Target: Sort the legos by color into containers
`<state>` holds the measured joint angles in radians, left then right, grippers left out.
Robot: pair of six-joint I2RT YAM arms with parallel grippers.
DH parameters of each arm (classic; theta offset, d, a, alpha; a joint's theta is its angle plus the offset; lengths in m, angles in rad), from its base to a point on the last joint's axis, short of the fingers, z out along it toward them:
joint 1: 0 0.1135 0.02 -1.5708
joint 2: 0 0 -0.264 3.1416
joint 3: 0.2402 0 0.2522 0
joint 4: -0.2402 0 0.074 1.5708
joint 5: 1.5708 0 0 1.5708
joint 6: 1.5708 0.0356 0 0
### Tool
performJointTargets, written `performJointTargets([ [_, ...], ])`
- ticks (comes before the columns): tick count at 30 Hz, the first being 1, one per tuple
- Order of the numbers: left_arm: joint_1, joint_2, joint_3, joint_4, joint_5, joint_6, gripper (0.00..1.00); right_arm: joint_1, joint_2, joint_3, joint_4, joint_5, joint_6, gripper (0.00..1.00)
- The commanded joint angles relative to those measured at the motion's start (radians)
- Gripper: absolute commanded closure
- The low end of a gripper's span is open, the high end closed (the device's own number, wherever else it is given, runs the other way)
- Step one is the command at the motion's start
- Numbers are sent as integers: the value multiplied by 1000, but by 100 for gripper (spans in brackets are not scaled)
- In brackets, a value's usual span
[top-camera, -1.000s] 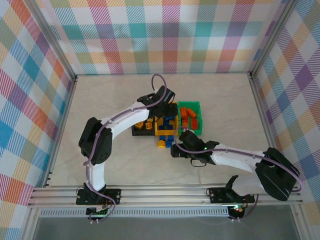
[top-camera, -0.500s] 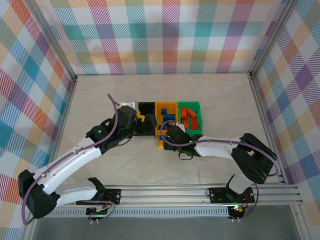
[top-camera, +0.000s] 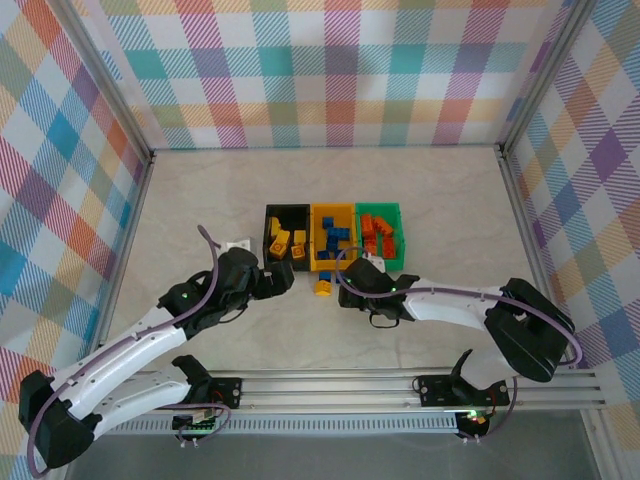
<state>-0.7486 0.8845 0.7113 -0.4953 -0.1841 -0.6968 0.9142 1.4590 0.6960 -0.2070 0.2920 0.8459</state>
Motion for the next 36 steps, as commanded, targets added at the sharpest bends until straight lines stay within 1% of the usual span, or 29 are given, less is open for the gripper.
performJointTargets([
  [1,-7,-4,-15,3,-6,-15,0,5,60,63,-19,-17,-53,28],
  [3,-7,7,-18,2,-6,-12,0,5,116,93,-28,-20,-63,29],
  [5,-7,13,-21,-9,-15,-9,0,5,165,122,-53,-21,-63,35],
  [7,-7,8,-24,-13,-24,-5,0,5,181,120,-55,-23,-52,42],
  [10,-8,-3,-32,-13,-26,-3,0,5,153,94,-31,-28,-52,55],
  [13,-7,-8,-36,-15,-26,-4,0,5,89,105,-40,-33,-96,66],
  [16,-8,-26,-63,-10,-27,-3,0,3,0,163,-71,-24,-160,70],
  [19,-8,-46,-93,-9,-26,-13,0,-37,0,275,-99,-26,-217,69],
  [23,-7,-56,-114,-17,-14,-31,0,-124,123,419,-99,-58,-252,67],
  [25,-8,-68,-122,-23,-13,-29,0,-145,189,482,-98,-72,-279,65],
  [26,-8,-75,-125,-26,-8,-28,0,-148,219,510,-89,-74,-307,60],
  [27,-8,-81,-127,-31,-6,-26,0,-150,240,537,-91,-69,-323,52],
  [28,-8,-89,-127,-38,-3,-23,0,-152,257,568,-112,-63,-329,37],
  [29,-10,-95,-127,-47,-6,-21,0,-152,265,583,-117,-57,-335,28],
  [30,-10,-101,-127,-52,-8,-21,0,-151,260,582,-115,-58,-331,24],
  [32,-9,-116,-133,-55,-10,-22,0,-147,223,545,-99,-60,-313,22],
  [36,-10,-128,-140,-45,-10,-22,0,-110,121,417,-66,-33,-248,21],
])
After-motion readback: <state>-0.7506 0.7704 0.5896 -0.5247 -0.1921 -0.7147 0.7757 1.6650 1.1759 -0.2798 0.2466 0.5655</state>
